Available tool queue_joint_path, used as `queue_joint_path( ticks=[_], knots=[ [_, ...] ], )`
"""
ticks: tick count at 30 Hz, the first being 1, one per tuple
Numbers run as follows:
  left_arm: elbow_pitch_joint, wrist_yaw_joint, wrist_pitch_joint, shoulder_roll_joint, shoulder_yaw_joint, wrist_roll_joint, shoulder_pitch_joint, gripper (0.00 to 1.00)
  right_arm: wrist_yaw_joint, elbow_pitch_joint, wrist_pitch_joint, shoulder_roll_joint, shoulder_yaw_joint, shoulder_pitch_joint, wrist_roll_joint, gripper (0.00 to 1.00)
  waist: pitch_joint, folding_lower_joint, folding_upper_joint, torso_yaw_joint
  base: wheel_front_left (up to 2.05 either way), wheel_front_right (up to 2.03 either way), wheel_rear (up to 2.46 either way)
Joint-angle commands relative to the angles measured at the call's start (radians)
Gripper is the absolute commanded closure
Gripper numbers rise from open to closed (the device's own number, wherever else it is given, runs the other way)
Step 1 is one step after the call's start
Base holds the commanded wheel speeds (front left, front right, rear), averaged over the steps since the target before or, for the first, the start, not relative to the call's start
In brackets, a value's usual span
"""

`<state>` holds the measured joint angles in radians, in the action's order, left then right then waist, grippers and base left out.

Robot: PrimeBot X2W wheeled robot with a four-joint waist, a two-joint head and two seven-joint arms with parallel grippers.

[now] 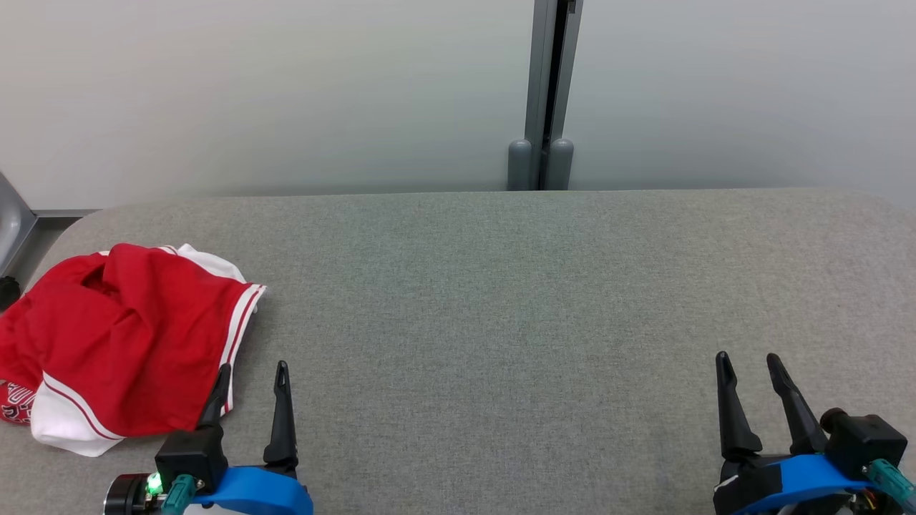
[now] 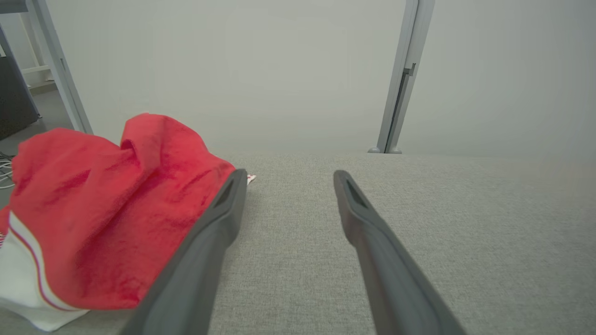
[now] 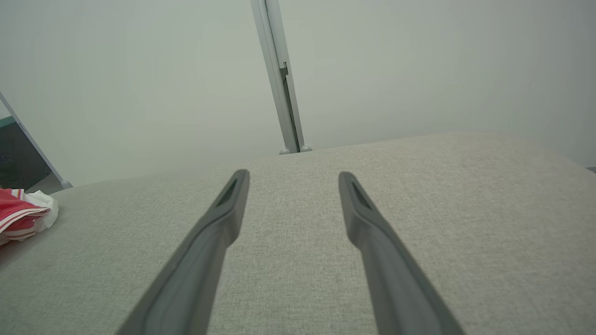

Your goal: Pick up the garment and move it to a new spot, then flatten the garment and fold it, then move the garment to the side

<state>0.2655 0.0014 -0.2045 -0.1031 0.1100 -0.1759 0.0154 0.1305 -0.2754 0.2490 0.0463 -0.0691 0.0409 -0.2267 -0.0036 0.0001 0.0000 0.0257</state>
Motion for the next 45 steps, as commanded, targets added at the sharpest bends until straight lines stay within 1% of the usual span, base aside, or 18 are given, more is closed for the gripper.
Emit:
queue_joint_path(
  ticks=[1, 7, 17, 24, 30, 31, 45],
  knots=[
    [-0.004, 0.008, -0.006, -0.007, 0.004, 0.019, -0.009, 0.0, 0.0, -0.002, 0.01, 0.007, 0.003, 0.01, 0.023, 0.0, 0.0, -0.0001, 0.0, 0.0, 0.0, 0.0, 0.0],
    [-0.005, 0.013, -0.009, -0.01, 0.012, 0.042, -0.012, 0.0, 0.0, -0.004, 0.018, 0.007, 0.002, 0.013, 0.058, 0.0, -0.001, -0.0001, 0.0, 0.001, 0.0, 0.0, 0.0],
    [-0.001, 0.018, -0.002, -0.011, 0.016, 0.019, -0.016, 0.0, 0.0, 0.002, 0.018, 0.007, 0.004, 0.005, 0.053, 0.0, -0.003, -0.0001, 0.0, 0.0, 0.0, 0.0, 0.0],
    [0.002, 0.017, -0.002, -0.011, 0.02, 0.012, -0.007, 0.0, 0.0, 0.006, 0.017, 0.006, 0.0, -0.01, 0.062, 0.0, -0.007, -0.0001, 0.0, 0.026, 0.0, 0.0, 0.0],
    [0.006, 0.025, -0.005, -0.014, 0.02, 0.005, -0.016, 0.0, 0.0, 0.01, 0.017, 0.006, 0.001, -0.025, 0.073, 0.0, -0.009, -0.0001, 0.0, 0.102, 0.0, 0.0, 0.0],
    [0.004, 0.03, -0.005, -0.017, 0.021, 0.007, -0.019, 0.0, 0.0, 0.014, 0.017, 0.006, 0.001, -0.029, 0.076, 0.0, -0.008, -0.0001, 0.0, 0.135, 0.0, 0.0, 0.0],
    [-0.009, 0.043, 0.001, -0.042, 0.013, -0.007, -0.024, 0.0, 0.0, 0.012, 0.017, 0.006, 0.009, -0.02, 0.064, 0.0, 0.003, -0.0001, 0.0, 0.401, 0.0, 0.0, 0.0]
  ],
)
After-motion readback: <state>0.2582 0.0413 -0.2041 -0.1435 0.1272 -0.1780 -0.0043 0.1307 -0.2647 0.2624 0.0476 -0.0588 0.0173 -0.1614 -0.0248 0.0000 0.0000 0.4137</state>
